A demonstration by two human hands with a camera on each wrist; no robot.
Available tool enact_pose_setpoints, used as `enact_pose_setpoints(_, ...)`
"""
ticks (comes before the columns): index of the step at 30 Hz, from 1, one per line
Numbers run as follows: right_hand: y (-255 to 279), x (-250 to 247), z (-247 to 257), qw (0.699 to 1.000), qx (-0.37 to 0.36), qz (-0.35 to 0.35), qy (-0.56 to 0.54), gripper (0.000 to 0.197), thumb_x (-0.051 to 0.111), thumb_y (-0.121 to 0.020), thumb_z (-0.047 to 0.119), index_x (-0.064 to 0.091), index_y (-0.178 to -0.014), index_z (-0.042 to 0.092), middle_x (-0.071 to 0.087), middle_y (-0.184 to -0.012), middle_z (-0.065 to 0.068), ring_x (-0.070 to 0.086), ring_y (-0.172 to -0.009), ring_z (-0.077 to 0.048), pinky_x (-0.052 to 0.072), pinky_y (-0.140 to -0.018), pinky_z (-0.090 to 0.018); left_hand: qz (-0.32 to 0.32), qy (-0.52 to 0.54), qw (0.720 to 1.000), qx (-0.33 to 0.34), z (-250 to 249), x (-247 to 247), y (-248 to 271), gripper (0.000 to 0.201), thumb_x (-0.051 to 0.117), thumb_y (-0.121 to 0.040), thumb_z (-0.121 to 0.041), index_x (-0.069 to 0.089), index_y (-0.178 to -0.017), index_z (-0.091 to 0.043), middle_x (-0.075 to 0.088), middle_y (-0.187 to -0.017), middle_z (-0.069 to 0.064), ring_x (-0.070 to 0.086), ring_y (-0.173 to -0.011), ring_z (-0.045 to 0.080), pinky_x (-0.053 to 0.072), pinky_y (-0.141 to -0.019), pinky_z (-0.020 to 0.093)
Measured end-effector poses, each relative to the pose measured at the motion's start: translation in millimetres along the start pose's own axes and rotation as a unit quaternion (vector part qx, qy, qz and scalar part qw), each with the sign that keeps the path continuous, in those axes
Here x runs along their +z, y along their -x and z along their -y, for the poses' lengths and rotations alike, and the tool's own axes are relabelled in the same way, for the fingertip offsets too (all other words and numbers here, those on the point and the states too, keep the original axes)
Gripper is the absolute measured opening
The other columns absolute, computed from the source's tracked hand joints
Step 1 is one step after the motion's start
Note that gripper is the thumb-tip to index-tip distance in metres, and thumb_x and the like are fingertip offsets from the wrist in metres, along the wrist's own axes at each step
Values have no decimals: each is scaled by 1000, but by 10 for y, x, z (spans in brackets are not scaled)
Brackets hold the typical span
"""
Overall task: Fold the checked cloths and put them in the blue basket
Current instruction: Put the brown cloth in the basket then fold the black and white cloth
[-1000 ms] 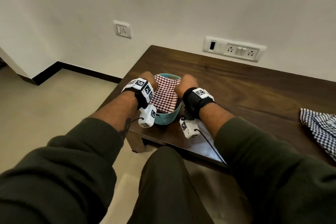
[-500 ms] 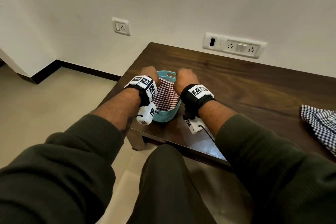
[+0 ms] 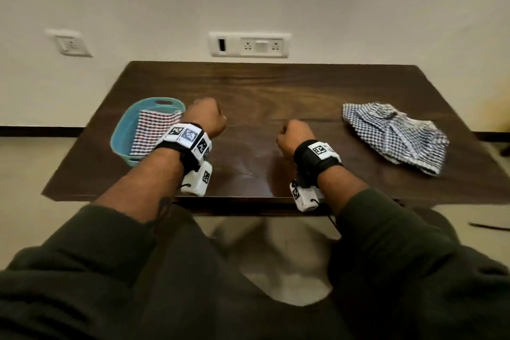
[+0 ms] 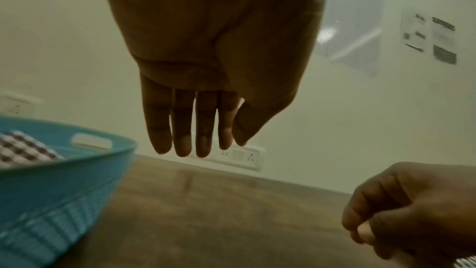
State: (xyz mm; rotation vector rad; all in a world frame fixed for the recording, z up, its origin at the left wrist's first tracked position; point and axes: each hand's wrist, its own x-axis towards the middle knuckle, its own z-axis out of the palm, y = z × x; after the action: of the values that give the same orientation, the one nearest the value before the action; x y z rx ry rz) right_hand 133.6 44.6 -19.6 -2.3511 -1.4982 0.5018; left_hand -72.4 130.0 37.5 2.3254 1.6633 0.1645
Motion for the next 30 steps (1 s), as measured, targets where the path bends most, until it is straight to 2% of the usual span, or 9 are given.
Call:
enact_pose_setpoints(7, 223, -213, -1474, 994, 103, -1, 33, 29, 61, -80, 27, 69, -101, 9, 69, -111, -18, 65, -104, -36, 54, -88, -38, 148, -26, 987, 50, -892, 1115, 237, 53, 71, -83, -46, 61, -127, -18, 61, -130, 12, 57, -119, 33, 47, -99, 37)
enact_pose_setpoints(11, 335, -164, -1765, 995, 86, 18, 44, 26, 62, -81, 26, 72, -103, 16, 67, -116, -12, 59, -113, -37, 50, -98, -43, 154, -77, 984, 47, -1015, 1373, 236, 72, 74, -74, -59, 55, -134, -24, 51, -137, 16, 50, -126, 37, 38, -109, 45)
enact_pose_setpoints(14, 325, -271, -1858, 998, 65, 11, 15, 23, 63, -82, 25, 75, -98, 14, 71, -105, -14, 66, -103, -34, 54, -91, -39, 156, -62, 985, 38, -1051, 1377, 171, 74, 81, -71, -53, 56, -134, -22, 57, -135, 13, 53, -125, 34, 43, -107, 43)
enact_pose_setpoints(16, 269, -425, -1953, 993, 94, -69, -25, 24, 60, -84, 21, 73, -100, 9, 70, -104, -18, 66, -100, -35, 54, -89, -38, 156, -57, 985, 33, -1053, 1368, 117, 74, 84, -69, -48, 58, -133, -21, 62, -131, 11, 55, -124, 33, 45, -104, 42)
enact_pose_setpoints(18, 202, -632, -2062, 973, 138, -185, -24, 29, 56, -84, 14, 68, -110, 8, 65, -115, -19, 59, -111, -38, 49, -96, -43, 156, -50, 986, 28, -1057, 1368, 81, 73, 87, -66, -48, 61, -129, -22, 64, -127, 12, 55, -123, 33, 46, -102, 41)
enact_pose_setpoints(20, 119, -809, -2190, 952, 195, -236, 23, 41, 54, -83, 12, 59, -124, 9, 55, -130, -18, 47, -124, -40, 40, -102, -50, 155, -44, 987, 22, -1055, 1365, 72, 73, 88, -64, -47, 62, -128, -22, 65, -125, 12, 55, -122, 33, 47, -101, 39)
enact_pose_setpoints(24, -26, -964, -2504, 941, 295, -151, 63, 52, 56, -86, 16, 45, -137, 12, 47, -143, -17, 33, -138, -40, 22, -111, -58, 146, -38, 988, 19, -1032, 1396, 68, 75, 87, -67, -46, 60, -133, -23, 62, -130, 12, 53, -125, 32, 46, -102, 39)
enact_pose_setpoints(27, -37, -1004, -2656, 949, 280, -110, 99, 41, 53, -86, 12, 55, -126, 13, 57, -135, -16, 38, -135, -39, 18, -111, -58, 133, -39, 990, 25, -1018, 1419, 69, 75, 87, -66, -46, 59, -132, -24, 60, -132, 10, 51, -127, 31, 44, -101, 38)
enact_pose_setpoints(30, -19, -1082, -2628, 949, 246, -142, 136, 32, 49, -87, 9, 64, -114, 10, 63, -125, -17, 48, -126, -39, 24, -110, -58, 132, -45, 990, 27, -1004, 1438, 52, 73, 88, -63, -47, 61, -128, -26, 61, -129, 10, 53, -124, 31, 46, -99, 37)
